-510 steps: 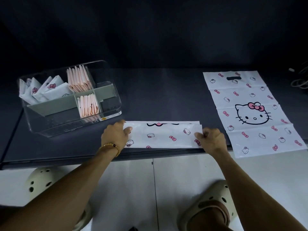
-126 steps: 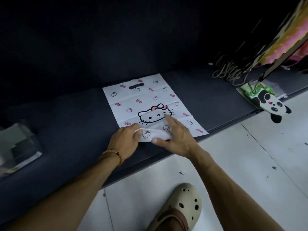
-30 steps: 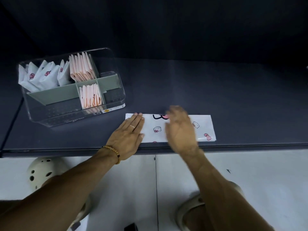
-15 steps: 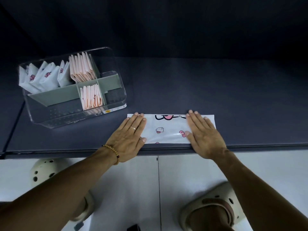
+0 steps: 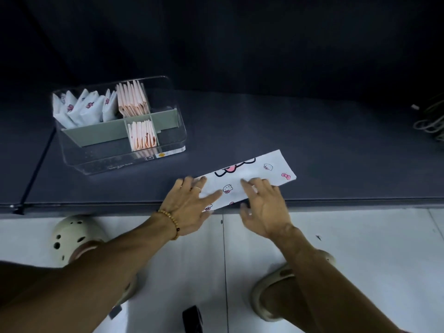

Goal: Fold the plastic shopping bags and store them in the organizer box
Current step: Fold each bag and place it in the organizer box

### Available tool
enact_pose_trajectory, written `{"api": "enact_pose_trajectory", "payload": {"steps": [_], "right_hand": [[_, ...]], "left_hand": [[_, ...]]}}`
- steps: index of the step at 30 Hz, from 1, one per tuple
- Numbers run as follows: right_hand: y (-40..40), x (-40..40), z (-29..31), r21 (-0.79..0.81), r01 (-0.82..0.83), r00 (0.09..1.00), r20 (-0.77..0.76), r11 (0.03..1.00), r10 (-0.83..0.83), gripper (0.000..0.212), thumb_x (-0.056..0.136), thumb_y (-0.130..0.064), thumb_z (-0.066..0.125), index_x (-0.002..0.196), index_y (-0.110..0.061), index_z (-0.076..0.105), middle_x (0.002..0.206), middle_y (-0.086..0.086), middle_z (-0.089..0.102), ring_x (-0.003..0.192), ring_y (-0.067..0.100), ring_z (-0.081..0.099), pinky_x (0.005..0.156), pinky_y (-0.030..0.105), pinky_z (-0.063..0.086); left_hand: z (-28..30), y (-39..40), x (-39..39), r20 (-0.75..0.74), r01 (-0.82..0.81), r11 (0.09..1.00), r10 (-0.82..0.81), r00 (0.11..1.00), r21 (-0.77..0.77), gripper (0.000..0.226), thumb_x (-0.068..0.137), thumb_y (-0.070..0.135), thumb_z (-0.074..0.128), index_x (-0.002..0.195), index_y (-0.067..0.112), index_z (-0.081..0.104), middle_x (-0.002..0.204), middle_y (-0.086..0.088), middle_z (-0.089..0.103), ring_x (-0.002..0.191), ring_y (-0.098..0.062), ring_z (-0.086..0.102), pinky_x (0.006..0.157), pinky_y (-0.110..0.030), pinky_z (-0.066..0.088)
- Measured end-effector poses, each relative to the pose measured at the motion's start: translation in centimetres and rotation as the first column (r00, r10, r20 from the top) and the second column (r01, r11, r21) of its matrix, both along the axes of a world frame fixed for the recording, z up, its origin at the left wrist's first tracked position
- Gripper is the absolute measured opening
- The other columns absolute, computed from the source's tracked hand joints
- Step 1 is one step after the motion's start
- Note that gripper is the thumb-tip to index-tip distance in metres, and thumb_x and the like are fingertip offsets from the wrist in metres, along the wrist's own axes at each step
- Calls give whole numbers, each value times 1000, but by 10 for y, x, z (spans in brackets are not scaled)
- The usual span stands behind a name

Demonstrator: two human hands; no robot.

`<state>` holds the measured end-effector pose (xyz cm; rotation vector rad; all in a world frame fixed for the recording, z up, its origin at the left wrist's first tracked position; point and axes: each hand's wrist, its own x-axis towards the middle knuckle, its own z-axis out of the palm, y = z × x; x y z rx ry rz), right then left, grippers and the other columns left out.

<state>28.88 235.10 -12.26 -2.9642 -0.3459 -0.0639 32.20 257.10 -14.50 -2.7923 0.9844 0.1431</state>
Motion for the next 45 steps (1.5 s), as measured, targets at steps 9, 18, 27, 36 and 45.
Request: {"api": "enact_pose_trajectory", "payload": {"steps": [9,18,27,36,45], "right_hand": [[21,9,-6,362,273,956,-210,891,-207,26,97,-19,52,75,-13,63,73,4,61,67,27,54,64,33,42],[-2,27,2,563,666,728,-632,489,-265,34,95,-24,56,77,5,57,72,3,58,62,15,53,69,38,56],[6,56,-16,195,687,689,-480,700,-543,36,97,-32,49,67,-14,44,66,4,53,73,26,55,63,26,39],[-1,65,-16,214,518,853,-193,828,-484,29,95,-34,54,117,-15,56,112,6,59,103,27,55,76,35,46],[-5,3,-49,25,267,950,-177,963,-258,64,100,-49,21,153,-11,20,161,5,14,149,22,9,119,43,8]], "left_hand": [[39,-2,11,-541,-341,879,117,833,-334,37,72,60,58,99,35,56,102,10,60,97,-13,49,82,-30,40],[25,-31,28,-683,-696,513,259,683,-502,36,96,28,50,63,14,50,66,-3,58,67,-25,52,61,-31,39],[3,-66,41,-427,-705,649,572,700,-287,24,93,38,45,88,16,52,97,-10,64,87,-32,58,66,-33,40],[-11,-49,54,-143,-148,958,116,983,-244,46,96,40,41,141,28,38,151,-4,33,142,-31,19,114,-42,20],[-7,-43,32,18,-244,918,263,965,-312,38,86,33,54,113,7,59,126,-14,54,129,-32,41,106,-45,37]]}}
